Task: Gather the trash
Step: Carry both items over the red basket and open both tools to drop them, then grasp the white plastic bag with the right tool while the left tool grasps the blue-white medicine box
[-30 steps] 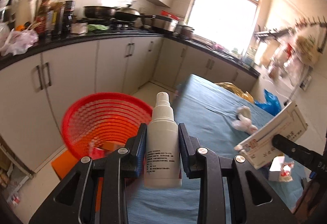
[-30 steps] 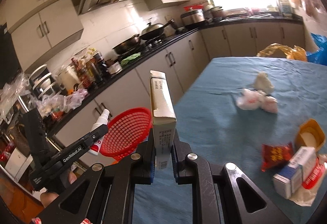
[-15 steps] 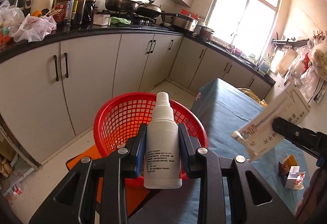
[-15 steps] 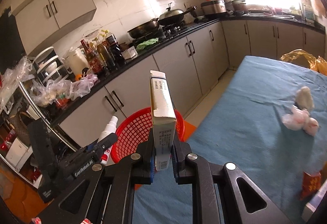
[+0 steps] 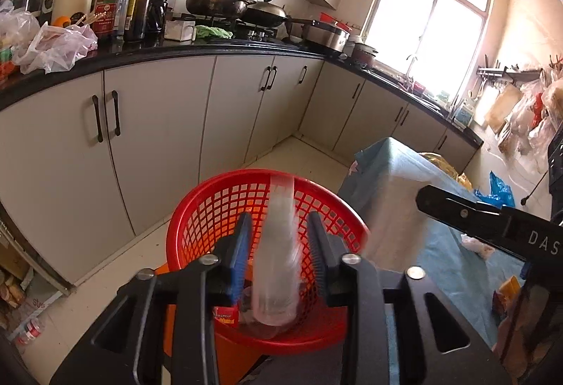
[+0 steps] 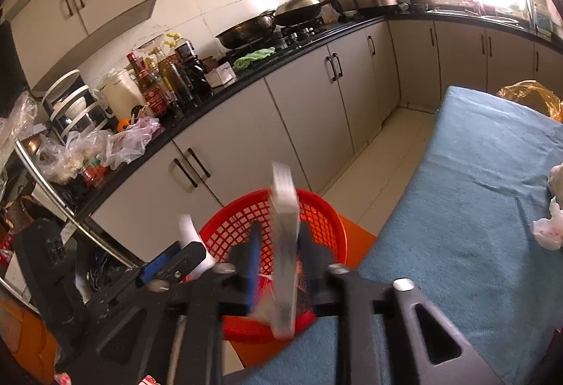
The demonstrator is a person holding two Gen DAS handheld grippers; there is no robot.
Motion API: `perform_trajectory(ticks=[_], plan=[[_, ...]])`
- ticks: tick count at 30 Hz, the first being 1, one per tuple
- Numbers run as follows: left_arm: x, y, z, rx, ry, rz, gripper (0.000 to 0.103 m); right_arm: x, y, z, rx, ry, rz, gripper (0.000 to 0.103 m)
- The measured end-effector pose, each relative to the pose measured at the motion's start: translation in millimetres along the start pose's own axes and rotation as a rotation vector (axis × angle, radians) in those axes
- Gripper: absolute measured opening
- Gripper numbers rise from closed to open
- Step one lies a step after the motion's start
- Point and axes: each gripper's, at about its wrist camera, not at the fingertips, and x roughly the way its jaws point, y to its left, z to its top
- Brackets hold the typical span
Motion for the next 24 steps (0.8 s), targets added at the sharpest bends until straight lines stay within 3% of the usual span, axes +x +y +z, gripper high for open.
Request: perform_trajectory(ticks=[10, 14, 17, 24], plan=[[-14, -23, -12, 0.03, 0.014, -0.068, 0.05, -63, -36, -20, 0.059, -0.073, -0.013, 0.035], [-18, -52, -24, 0.084, 0.037, -0.112, 0.051, -92, -53, -41, 0.087, -0.086, -0.03, 0.035], [-21, -78, -32, 0.127, 0.056, -0.144, 0.058, -115, -66, -54, 0.105, -0.1, -0.049, 0.035], [-23, -142, -58, 0.253, 0.103, -0.213, 0.059, -185, -115, -84, 0.191, -0.176, -0.098, 0.035]])
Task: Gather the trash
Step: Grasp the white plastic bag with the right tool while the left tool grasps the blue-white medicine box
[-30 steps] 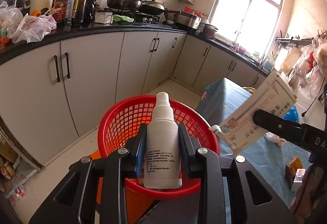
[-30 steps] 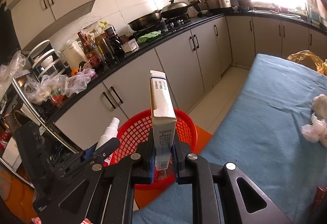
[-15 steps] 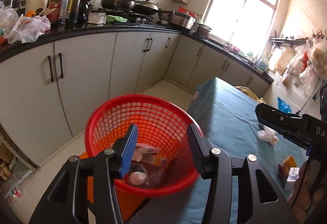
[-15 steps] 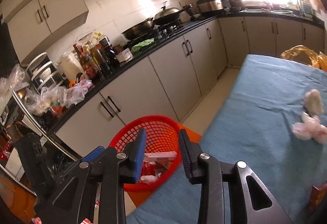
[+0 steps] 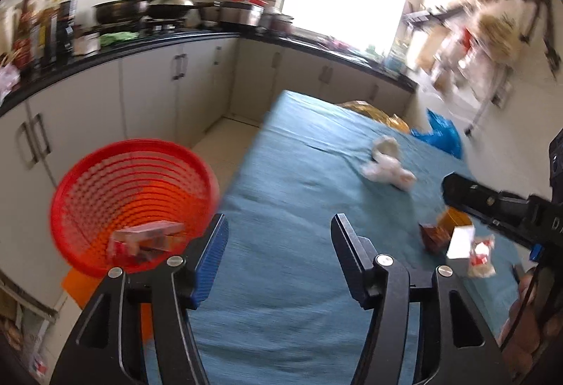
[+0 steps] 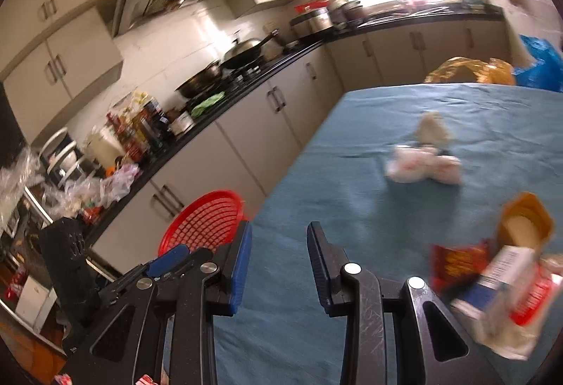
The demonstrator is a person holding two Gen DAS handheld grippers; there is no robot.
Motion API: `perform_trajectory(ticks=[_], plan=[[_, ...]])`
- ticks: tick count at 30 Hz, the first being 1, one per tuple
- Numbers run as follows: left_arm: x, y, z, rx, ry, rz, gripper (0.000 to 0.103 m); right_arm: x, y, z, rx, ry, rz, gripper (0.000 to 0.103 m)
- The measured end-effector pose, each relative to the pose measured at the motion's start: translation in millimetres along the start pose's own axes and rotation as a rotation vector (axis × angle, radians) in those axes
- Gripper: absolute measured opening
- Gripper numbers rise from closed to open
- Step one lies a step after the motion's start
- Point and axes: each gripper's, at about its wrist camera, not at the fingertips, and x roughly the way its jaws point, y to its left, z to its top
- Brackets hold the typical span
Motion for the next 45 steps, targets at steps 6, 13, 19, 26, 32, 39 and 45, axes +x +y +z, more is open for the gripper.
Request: perform_trajectory(ticks=[6, 13, 19, 26, 32, 39, 45], plan=[[13, -45, -10, 0.079, 0.043, -0.039, 0.061, -57, -59, -6, 0.101, -0.065, -0.068, 0.035], [22, -90, -21, 0.163, 0.093, -0.098, 0.063, -109, -118, -17, 0.252, -0.105, -0.17, 0.037], [19, -129, -29, 0.252, 0.094, -0.155, 0.069, -123, -151, -33, 0.375, -0.076, -0.259, 0.045], [22, -146, -40, 0.301, 0.119, -0.173, 0.07, -101, -177, -44, 0.474, 0.003, -0.253, 0.053], [24, -146, -42, 0.3, 0.125, -0.172, 0.07, -69, -180, -41, 0.456, 0.067, -0.313, 0.055], [26, -133, -41, 0.274, 0.13, -0.172, 0.07, -31, -157, -34, 0.316, 0.146, -0.274, 0.029], [31, -119, -35, 0.213, 0.165, -0.213, 0.074, -19, -124, -36, 0.19, 0.163, -0.099, 0.017]])
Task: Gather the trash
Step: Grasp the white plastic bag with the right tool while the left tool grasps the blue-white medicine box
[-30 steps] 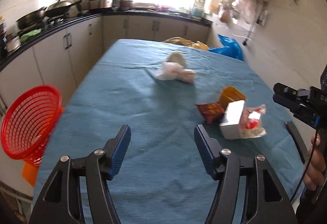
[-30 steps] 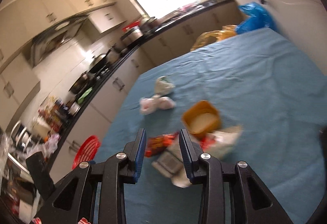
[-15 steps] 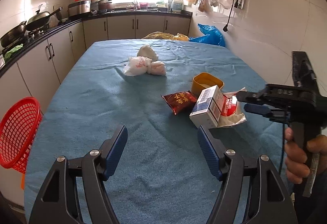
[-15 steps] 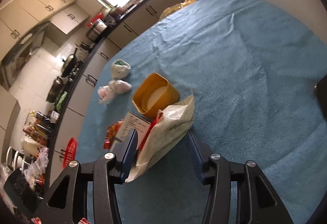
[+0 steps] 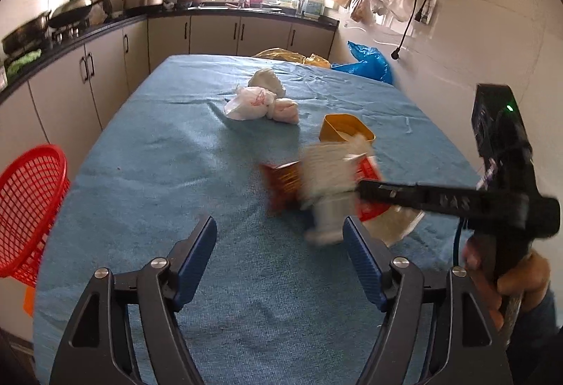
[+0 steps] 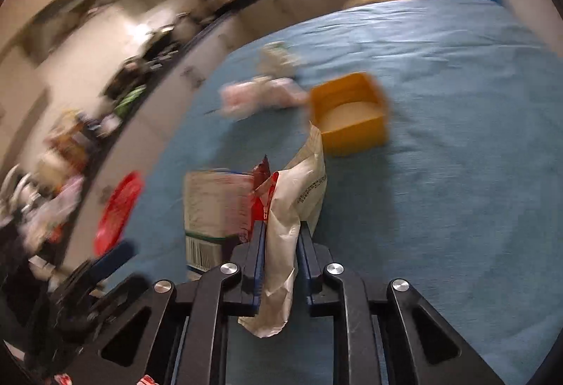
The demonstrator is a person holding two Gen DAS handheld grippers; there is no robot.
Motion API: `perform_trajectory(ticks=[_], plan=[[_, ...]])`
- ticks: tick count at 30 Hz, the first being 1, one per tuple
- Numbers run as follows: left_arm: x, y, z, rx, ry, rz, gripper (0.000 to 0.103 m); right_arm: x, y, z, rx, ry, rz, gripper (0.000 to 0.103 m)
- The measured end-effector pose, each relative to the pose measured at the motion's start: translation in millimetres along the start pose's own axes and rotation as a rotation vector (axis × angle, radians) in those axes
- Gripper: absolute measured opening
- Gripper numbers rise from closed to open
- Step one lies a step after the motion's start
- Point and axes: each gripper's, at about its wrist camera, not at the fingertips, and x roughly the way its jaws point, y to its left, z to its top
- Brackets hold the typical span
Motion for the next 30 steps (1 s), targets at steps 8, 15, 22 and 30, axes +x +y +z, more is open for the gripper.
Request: perform_trajectory(ticks=[8, 15, 22, 30], plan=[[17, 10, 4, -0.097, 0.071, -0.041, 0.075, -30, -2, 0, -0.036, -0.156, -0.07, 0.017], [33, 20, 2, -0.201, 0.116, -0.023, 0.075, -41, -3, -3, -0.052, -0.198, -0.05, 0.017], [47, 20, 8, -0.245, 0.131, -0.014, 0.075, -42, -6, -4, -0.038, -0.208, -0.025, 0.017], [56, -2, 11, -0.196, 0.132, -0.021, 0.048, -48, -6, -6, -0.033, -0.236, -0.021, 0.017]])
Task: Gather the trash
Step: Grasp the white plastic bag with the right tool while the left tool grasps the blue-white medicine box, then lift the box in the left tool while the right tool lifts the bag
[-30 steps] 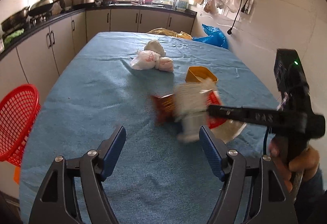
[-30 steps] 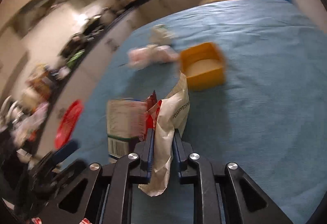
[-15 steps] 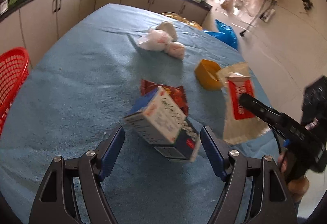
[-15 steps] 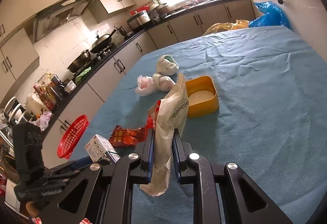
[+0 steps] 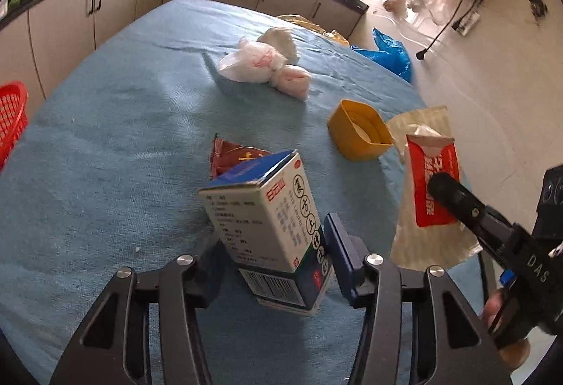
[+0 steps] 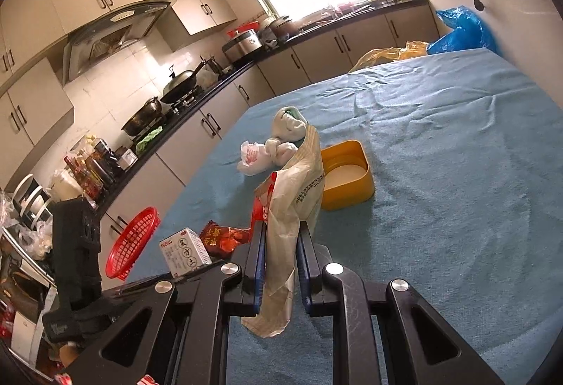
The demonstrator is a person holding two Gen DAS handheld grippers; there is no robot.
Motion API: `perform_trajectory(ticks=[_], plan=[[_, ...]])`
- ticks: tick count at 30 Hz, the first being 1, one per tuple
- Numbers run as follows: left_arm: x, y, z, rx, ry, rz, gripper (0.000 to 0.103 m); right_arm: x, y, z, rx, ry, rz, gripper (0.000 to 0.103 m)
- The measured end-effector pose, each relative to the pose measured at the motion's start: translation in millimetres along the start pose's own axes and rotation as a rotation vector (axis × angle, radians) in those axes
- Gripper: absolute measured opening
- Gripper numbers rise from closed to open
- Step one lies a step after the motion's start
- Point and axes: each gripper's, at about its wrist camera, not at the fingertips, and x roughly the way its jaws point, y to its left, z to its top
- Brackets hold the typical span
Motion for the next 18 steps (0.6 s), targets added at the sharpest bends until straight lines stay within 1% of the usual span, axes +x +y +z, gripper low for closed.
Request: perform_trajectory(ticks=[1, 5, 6, 8, 12, 15, 18], plan=[[0, -2, 0, 0.007, -0.002, 0.005, 0.045, -1, 0, -1, 0.0, -0.003, 0.001, 0.017], [-5, -3, -2, 0.017, -0.019, 0.022, 0.044, -4, 5, -2, -0.017, -0.014, 0.003, 0.017], [-8, -3, -3, 0.021, -0.027, 0.023, 0.032, -5, 7, -3, -0.032, -0.022, -0.002, 0.017], [-13, -4, -3, 0.025, -0.04, 0.03, 0.033, -8, 14, -5, -0.059, -0.031, -0.003, 0.017], [-32, -9, -9, 0.057, -0.112, 0.087, 0.033, -8, 27, -9, -0.117, -0.027, 0.009, 0.017], [-44, -10, -14, 0.064, -0.153, 0.117, 0.033, -3, 33, -13, -0.15, -0.006, 0.025, 0.017], [-55, -5, -19, 0.045, -0.185, 0.116, 0.033, 6, 34, -16, -0.162, 0.032, 0.034, 0.017]])
